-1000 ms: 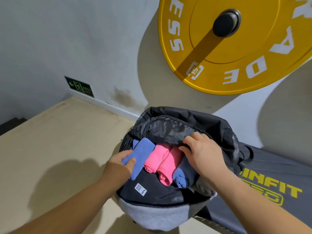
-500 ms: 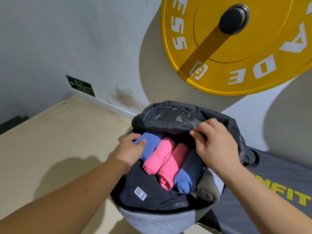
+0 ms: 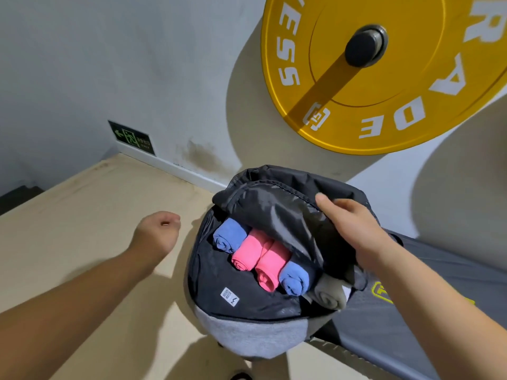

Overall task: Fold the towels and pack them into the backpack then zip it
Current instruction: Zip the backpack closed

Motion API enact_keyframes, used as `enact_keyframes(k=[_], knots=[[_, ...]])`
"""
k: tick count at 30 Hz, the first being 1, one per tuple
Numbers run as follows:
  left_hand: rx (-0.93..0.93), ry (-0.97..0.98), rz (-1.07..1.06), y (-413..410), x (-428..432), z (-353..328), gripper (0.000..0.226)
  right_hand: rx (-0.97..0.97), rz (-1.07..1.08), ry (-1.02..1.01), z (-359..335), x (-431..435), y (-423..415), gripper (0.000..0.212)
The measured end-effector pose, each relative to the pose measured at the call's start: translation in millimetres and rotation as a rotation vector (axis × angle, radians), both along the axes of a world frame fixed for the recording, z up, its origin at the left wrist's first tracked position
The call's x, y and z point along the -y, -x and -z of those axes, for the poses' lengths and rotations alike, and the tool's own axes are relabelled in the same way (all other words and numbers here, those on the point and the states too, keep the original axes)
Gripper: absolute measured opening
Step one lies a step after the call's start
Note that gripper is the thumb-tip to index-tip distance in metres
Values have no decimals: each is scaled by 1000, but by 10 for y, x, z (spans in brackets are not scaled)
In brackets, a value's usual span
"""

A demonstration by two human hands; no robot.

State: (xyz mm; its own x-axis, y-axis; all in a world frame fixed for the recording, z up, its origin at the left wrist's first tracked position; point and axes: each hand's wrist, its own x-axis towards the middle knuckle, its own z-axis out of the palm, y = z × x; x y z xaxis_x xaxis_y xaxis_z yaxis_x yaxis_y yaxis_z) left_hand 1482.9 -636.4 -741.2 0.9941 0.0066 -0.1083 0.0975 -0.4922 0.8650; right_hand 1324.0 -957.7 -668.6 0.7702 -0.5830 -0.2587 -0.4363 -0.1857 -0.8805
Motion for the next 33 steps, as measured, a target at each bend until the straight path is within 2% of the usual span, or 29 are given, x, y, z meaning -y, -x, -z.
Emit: enact_keyframes(k=[2,5,6,8,11,14,15,16,19,21,25,29,31,32,33], knots=[[-26,35,-13,-26,-125,-101,15,-45,-201,-60,-243,-147,53,63],[-54,129,-3,-78,-265,-220,19,-155,-590,-123,-471,-420,116,94],[-61,149,7,-78,-285,-257,21,-213,-700,-113,-497,-525,133,98],[-90,150,38,-85,-307,-277,29,-288,-825,-16,-454,-727,166,88],[-115,134,142,-90,-290,-175,23,-198,-787,194,-223,-933,135,55],[-80,79,225,-167,-199,-12,22,-68,-727,547,83,-947,41,32],[-76,60,242,-215,-150,29,22,-41,-737,634,174,-945,11,31],[-66,37,265,-278,-102,69,23,-36,-764,683,257,-946,-11,39],[-61,-12,325,-525,94,173,22,-86,-836,669,451,-954,-59,73],[-105,7,373,-670,231,250,27,-99,-850,692,512,-970,-115,81],[-167,25,517,-906,421,439,49,-61,-891,768,457,-1088,-412,80],[-191,29,649,-1090,431,664,52,-60,-1016,873,444,-1203,-924,80],[-198,-22,684,-1131,407,739,42,-42,-1114,956,523,-1278,-1174,72],[-198,-41,688,-1132,398,767,30,-64,-1148,974,582,-1311,-1286,69],[-201,-48,670,-1139,390,801,29,-110,-1169,984,644,-1331,-1384,65]])
